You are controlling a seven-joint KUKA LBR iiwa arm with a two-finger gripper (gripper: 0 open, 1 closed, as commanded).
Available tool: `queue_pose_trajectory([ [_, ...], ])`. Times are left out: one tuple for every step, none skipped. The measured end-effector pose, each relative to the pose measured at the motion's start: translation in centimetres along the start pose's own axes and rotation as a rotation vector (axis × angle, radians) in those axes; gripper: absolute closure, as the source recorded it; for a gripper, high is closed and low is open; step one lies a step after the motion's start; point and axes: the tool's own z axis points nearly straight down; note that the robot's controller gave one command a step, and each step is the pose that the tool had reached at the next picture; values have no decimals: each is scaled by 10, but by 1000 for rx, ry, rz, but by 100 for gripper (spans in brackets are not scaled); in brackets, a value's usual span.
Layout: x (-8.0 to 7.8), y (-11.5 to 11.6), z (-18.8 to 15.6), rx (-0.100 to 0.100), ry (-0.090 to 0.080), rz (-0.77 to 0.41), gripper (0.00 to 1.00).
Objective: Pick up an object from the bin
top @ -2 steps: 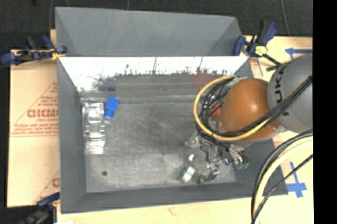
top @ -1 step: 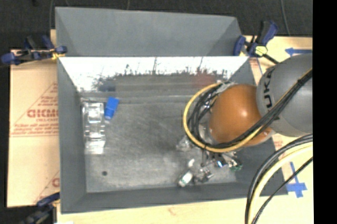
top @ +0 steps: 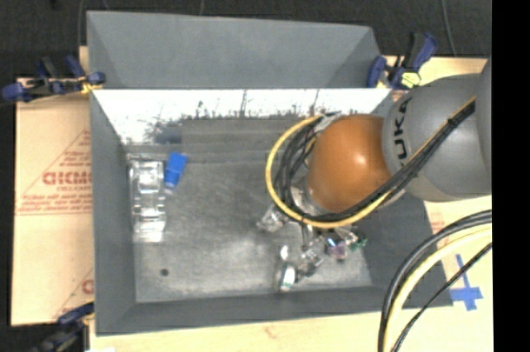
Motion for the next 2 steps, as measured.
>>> queue_pose_trajectory([
  [-35,68,-1,0,-12,-22,0],
  [-104,128,-4,-7,-13,-106,0],
])
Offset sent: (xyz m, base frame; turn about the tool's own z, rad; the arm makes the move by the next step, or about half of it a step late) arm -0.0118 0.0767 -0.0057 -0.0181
